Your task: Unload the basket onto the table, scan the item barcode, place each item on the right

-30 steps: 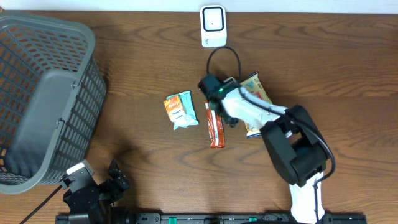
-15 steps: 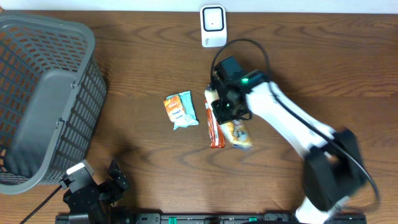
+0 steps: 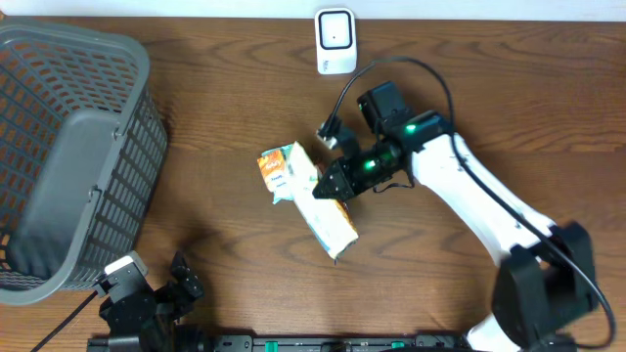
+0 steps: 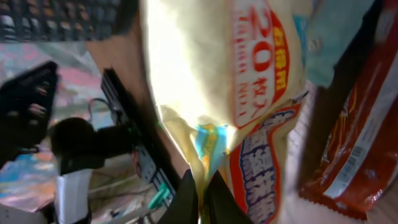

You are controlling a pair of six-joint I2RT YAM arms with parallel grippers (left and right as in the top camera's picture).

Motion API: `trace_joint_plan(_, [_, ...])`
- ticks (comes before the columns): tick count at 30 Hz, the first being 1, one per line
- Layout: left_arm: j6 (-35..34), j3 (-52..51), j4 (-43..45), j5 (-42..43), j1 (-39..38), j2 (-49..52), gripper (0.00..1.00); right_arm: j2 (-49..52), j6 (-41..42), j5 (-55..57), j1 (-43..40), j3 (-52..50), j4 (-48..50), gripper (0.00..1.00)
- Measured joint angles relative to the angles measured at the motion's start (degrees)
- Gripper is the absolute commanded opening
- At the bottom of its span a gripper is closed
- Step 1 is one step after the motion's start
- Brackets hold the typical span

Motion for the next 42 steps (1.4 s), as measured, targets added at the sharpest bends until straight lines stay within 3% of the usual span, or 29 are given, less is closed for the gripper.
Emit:
trace_joint_plan(10, [0.0,0.0,0.0,0.0,0.0,0.0,0.98,7.5,-2.8,6.3,-2.9,-1.2,0.5,0.01])
trace_joint_plan(14, [0.0,0.0,0.0,0.0,0.0,0.0,0.98,6.8,-3.0,8.7,-4.2,-1.1,0.5,0.11])
trace_joint_plan(15, [0.0,0.0,0.0,0.0,0.0,0.0,0.98,6.5,-3.1,9.4,-4.5,-1.1,0.5,0.19])
trace_joint_plan(17, [0.0,0.0,0.0,0.0,0.0,0.0,0.98,5.6,-3.1,11.1,-4.7,-1.1,0.3,0.45])
trace_joint_plan(21, [0.0,0.0,0.0,0.0,0.0,0.0,0.98,4.5,-3.5,12.8,-4.3,-1.1,0.1,0.82])
trace_joint_plan(24, [0.0,0.0,0.0,0.0,0.0,0.0,0.98,4.4,-3.7,13.6,-3.1,-1.1,0.1,0.99])
trace_joint_plan(31, [0.0,0.0,0.0,0.0,0.0,0.0,0.98,4.4,-4.1,15.5,1.0,-1.1,0.2,0.98])
trace_joint_plan(34, [0.0,0.0,0.0,0.0,0.0,0.0,0.98,4.4,-4.1,16.0,2.5,-1.1,0.3,0.88])
trace_joint_plan(42, [0.0,0.0,0.0,0.0,0.0,0.0,0.98,4.4,-4.4,16.6,3.8,-2.1,1.7,0.25])
